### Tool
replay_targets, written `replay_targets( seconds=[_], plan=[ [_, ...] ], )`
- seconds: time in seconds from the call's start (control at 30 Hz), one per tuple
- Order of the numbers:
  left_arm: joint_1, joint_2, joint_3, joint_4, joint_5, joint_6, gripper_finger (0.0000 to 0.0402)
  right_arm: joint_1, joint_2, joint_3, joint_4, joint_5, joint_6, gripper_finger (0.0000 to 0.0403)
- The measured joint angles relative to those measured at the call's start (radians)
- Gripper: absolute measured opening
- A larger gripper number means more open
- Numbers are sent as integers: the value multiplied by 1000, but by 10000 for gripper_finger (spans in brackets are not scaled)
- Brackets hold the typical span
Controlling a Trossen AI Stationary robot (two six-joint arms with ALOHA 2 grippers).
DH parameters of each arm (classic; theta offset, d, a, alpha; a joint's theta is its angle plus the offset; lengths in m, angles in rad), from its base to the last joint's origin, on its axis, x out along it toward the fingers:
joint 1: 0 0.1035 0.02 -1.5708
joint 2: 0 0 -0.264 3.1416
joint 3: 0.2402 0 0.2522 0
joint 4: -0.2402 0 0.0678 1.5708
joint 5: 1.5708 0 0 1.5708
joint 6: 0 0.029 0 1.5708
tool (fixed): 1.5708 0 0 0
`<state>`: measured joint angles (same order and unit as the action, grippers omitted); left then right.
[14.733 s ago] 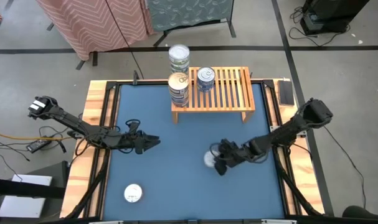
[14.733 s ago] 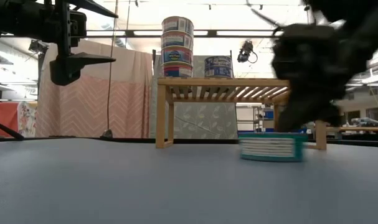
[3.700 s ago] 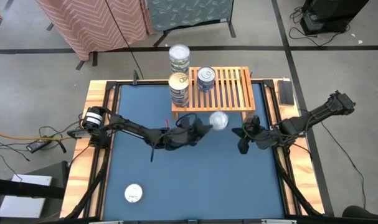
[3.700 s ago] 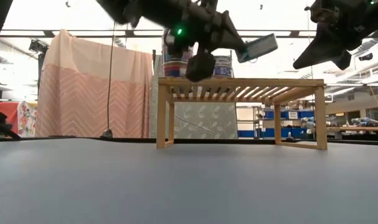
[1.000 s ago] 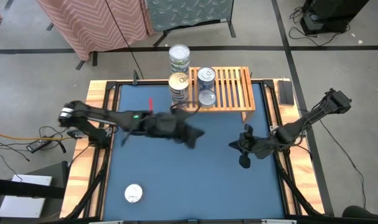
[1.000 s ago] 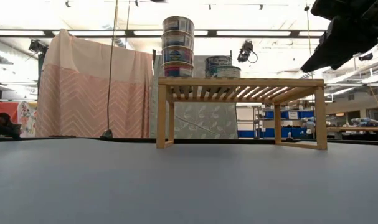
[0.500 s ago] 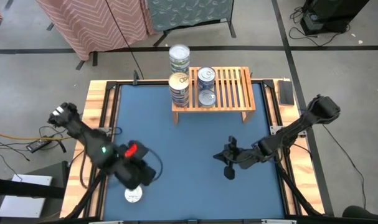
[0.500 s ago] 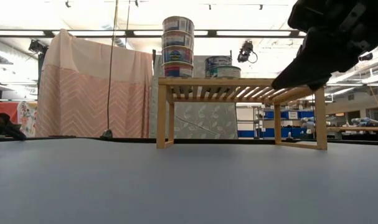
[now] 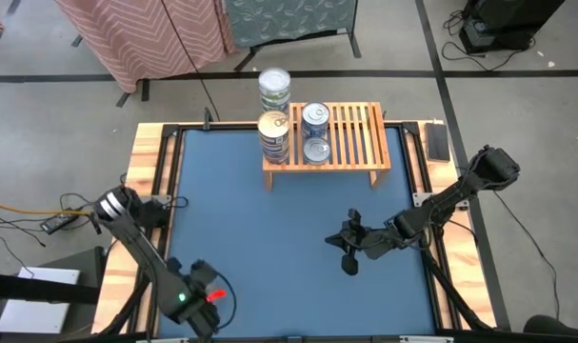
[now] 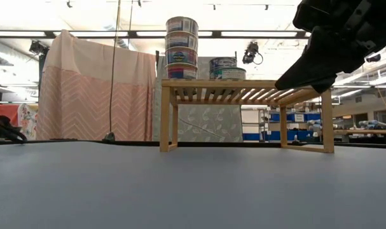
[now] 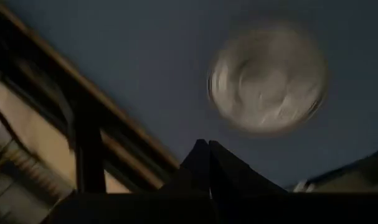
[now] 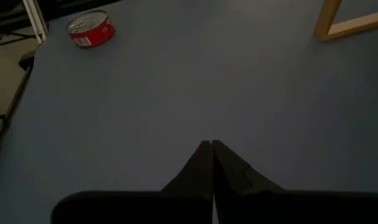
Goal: Stack canned seafood by type on shelf
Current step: Put the red tuna can on the shelf
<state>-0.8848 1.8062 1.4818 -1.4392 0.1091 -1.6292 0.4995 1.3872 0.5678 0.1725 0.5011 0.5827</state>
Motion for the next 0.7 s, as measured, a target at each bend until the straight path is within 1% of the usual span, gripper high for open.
replay_targets(
  seconds=[0.1, 0.2, 0.27, 0.33, 0.43, 0.57, 0.7],
  plan=[
    [-32, 71, 0, 48, 106, -1, 1, 0, 0, 0, -1, 0, -2, 0],
    [-55, 135, 0, 119, 190, -6, 1, 0, 0, 0, -1, -19, -8, 0],
    [-63, 171, 0, 153, 203, -29, 1, 0, 0, 0, -1, -38, -8, 0],
    [-66, 196, 0, 181, 190, -49, 1, 0, 0, 0, -1, -57, -10, 0],
    [-49, 212, 0, 216, 129, -51, 2, 0, 0, 0, -1, -78, -20, 0],
    [8, 216, 1, 273, -10, -38, 2, 0, -1, 0, -1, -97, -40, 0],
    [95, 216, 1, 279, -154, 12, 2, 0, -1, 0, 3, -110, -61, 0]
  ],
)
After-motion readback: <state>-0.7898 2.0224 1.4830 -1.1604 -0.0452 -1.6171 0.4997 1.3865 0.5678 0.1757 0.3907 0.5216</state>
